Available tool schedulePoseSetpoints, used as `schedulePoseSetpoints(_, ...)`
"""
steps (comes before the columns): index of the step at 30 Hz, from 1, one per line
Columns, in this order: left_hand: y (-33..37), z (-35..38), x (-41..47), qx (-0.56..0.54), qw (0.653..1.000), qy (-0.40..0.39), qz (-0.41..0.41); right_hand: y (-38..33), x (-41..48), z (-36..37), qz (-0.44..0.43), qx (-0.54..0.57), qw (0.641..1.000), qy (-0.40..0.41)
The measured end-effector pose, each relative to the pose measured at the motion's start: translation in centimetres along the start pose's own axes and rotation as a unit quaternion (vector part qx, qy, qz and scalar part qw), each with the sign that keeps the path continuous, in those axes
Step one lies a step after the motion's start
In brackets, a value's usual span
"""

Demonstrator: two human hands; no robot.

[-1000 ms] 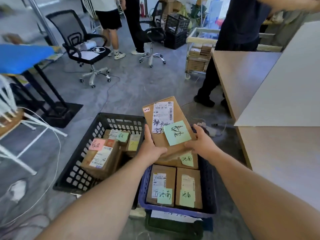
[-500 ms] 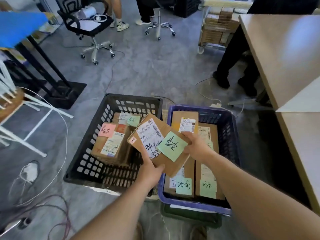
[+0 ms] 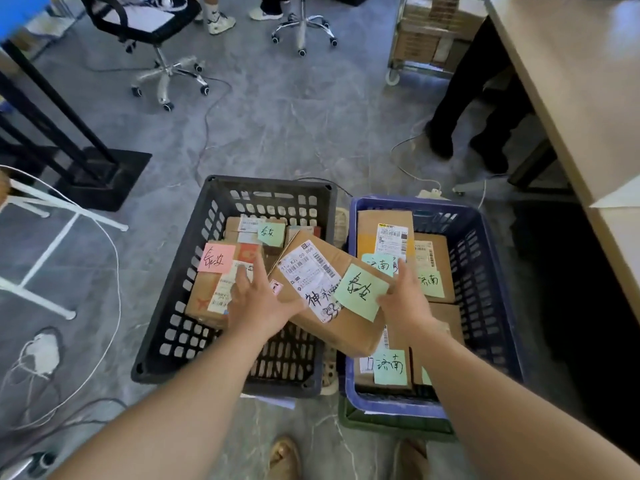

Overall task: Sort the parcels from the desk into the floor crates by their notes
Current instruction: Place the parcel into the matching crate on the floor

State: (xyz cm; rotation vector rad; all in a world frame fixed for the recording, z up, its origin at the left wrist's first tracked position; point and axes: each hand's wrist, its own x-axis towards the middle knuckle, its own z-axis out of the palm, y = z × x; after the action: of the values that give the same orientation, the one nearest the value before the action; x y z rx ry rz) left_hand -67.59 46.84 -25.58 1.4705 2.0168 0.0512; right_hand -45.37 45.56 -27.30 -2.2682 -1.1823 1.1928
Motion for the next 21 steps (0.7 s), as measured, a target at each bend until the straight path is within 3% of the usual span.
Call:
schedulePoseSetpoints(2, 0.0, 0.0, 0.9, -0.022, 0.997, -0.053, 0.044, 0.1, -1.0, 0.6, 0.033, -0.002, 0.999, 0.011)
schedulePoseSetpoints(5, -0.1, 0.4, 0.7, -0.032, 0.994, -0.072, 0.075, 0.3, -2.9, 1.7, 0.054, -0.012, 0.998, 0.014)
schedulePoseSetpoints(11, -3.1, -0.7, -0.3, -0.094, 0.987, -0.113, 0.068, -0.6, -5.2, 4.1, 0.001, -0.008, 1.000, -0.008)
schedulePoseSetpoints(21, -2.8, -6.4, 4.8, -0.144, 0.985, -0.039, 0.081, -8.0, 0.0, 3.3, -0.108, -0.006, 0.994, -0.021)
